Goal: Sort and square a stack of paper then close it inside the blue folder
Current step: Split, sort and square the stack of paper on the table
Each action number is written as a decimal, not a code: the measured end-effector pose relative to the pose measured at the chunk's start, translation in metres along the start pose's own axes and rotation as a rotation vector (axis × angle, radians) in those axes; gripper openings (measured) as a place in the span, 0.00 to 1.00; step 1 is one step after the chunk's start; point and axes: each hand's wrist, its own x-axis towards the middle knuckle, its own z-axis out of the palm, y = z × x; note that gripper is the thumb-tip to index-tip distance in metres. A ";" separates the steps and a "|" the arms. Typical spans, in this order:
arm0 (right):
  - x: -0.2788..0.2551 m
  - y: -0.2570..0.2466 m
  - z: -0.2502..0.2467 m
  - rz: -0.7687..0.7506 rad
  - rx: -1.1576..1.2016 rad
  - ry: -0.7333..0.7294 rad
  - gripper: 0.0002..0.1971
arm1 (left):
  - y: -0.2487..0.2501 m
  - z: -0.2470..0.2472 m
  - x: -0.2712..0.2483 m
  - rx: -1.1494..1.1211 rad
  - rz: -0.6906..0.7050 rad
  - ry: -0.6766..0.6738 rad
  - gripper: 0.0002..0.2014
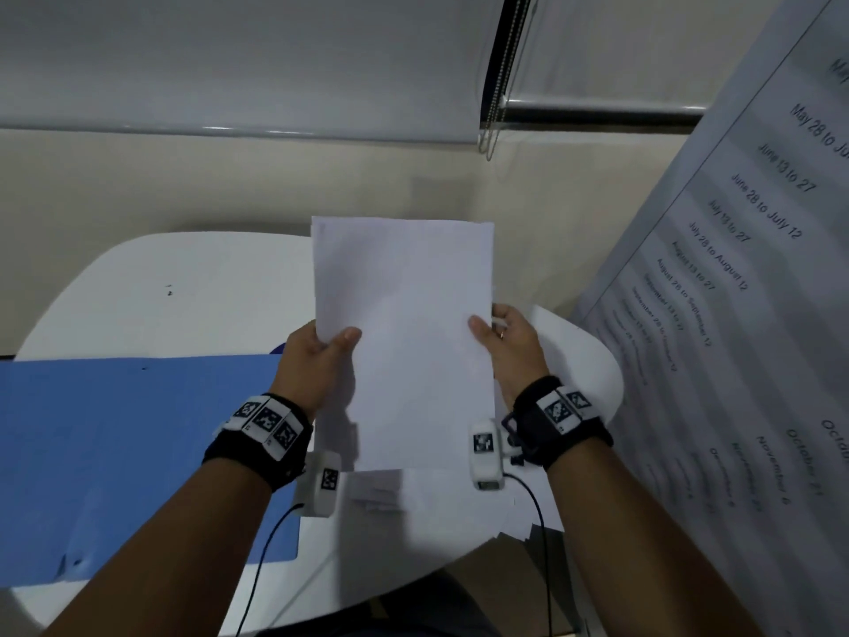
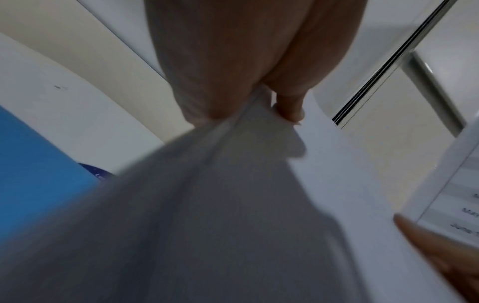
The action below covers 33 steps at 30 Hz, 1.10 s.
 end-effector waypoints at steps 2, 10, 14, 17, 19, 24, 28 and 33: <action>-0.006 0.020 0.001 0.027 -0.172 -0.078 0.09 | -0.003 -0.005 -0.002 -0.046 -0.022 0.005 0.12; -0.017 0.069 0.004 0.104 -0.327 -0.016 0.09 | -0.037 -0.023 -0.008 0.145 -0.028 -0.037 0.17; -0.009 0.113 -0.038 0.289 -0.725 0.197 0.24 | -0.054 -0.049 -0.018 0.204 -0.066 0.023 0.15; -0.006 0.124 -0.058 0.470 -1.004 0.170 0.45 | -0.066 -0.067 -0.026 0.221 -0.133 0.057 0.14; 0.001 0.127 -0.063 0.530 -1.164 0.087 0.57 | -0.068 -0.073 -0.031 0.210 -0.151 0.087 0.10; 0.023 0.126 -0.068 0.566 -1.200 0.030 0.66 | -0.069 -0.081 -0.036 0.090 -0.205 0.119 0.19; 0.027 0.119 -0.075 0.606 -1.194 0.114 0.66 | -0.066 -0.078 -0.038 0.022 -0.205 0.142 0.21; 0.026 0.112 -0.074 0.621 -1.164 0.039 0.63 | -0.064 -0.073 -0.037 -0.011 -0.200 0.139 0.15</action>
